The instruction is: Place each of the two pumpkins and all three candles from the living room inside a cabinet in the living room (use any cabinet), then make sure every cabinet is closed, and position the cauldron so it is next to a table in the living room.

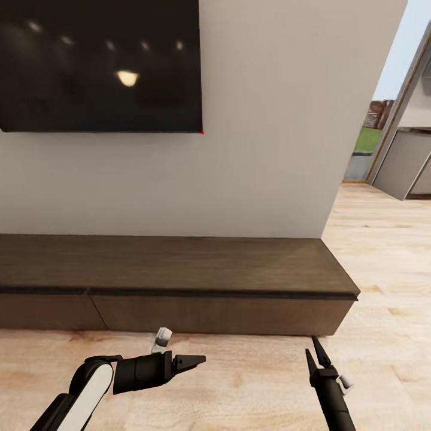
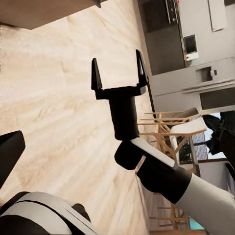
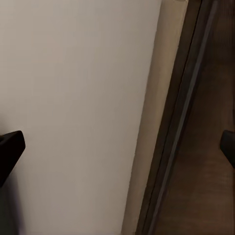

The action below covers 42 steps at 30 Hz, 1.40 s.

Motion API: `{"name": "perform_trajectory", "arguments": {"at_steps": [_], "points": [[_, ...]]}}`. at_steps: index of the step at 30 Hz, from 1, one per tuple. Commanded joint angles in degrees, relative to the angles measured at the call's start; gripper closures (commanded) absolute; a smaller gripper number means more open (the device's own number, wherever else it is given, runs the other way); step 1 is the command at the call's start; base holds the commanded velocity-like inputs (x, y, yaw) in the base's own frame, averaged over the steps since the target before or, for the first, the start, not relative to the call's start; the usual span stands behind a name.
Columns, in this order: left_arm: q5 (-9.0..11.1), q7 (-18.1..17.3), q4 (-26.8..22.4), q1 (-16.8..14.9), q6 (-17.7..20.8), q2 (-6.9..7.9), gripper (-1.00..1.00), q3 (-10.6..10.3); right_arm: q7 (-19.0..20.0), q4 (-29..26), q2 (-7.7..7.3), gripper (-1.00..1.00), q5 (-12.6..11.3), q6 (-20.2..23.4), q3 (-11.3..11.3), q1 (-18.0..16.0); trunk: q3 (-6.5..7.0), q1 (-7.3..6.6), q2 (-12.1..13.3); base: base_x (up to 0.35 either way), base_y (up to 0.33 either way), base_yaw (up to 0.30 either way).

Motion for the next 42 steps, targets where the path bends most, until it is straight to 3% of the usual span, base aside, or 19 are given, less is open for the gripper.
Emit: {"name": "perform_trajectory", "arguments": {"at_steps": [1, 5, 17, 20, 30, 42], "points": [[0.0, -0.2, 0.0, 0.0, 0.2, 0.02, -1.0, -0.1, 0.2, 0.0, -0.02, -1.0, -1.1, 0.4, 0.1, 0.0, -0.05, -0.01, 0.0, 0.0, 0.0, 0.0], [0.0, -0.2, 0.0, 0.0, 0.2, 0.0, -1.0, -0.1, 0.2, 0.1, -0.03, -1.0, -3.6, 0.4, 0.1, 0.0, -0.23, 0.21, -0.4, 0.0, 0.0, 0.0], [0.1, -0.2, 0.0, 0.0, 0.2, 0.0, -1.0, -0.1, -0.5, 1.2, 0.05, -1.0, -4.5, -0.1, 0.0, 0.0, -2.39, 2.85, -5.2, 0.0, 0.0, 0.0], [0.1, -0.2, 0.0, 0.1, 0.2, 0.0, -1.0, -0.1, -0.6, 2.1, 0.0, -1.0, -7.0, -0.4, 0.0, 0.0, -2.93, 3.51, -6.5, 0.0, 0.0, 0.0], [0.1, -1.1, -0.1, 0.3, 0.2, 0.08, -1.0, -0.1, -0.8, 2.5, -0.03, -1.0, -8.1, -0.7, 0.0, 0.0, -2.93, 3.51, -6.5, 0.011, 0.0, 0.0], [0.0, -2.4, -0.1, 0.3, 0.2, 0.02, -1.0, -0.1, -2.9, 2.5, 0.04, -1.0, -8.1, -1.3, 0.0, 0.0, -2.93, 3.51, -6.5, 0.217, 0.019, 0.0]]}}
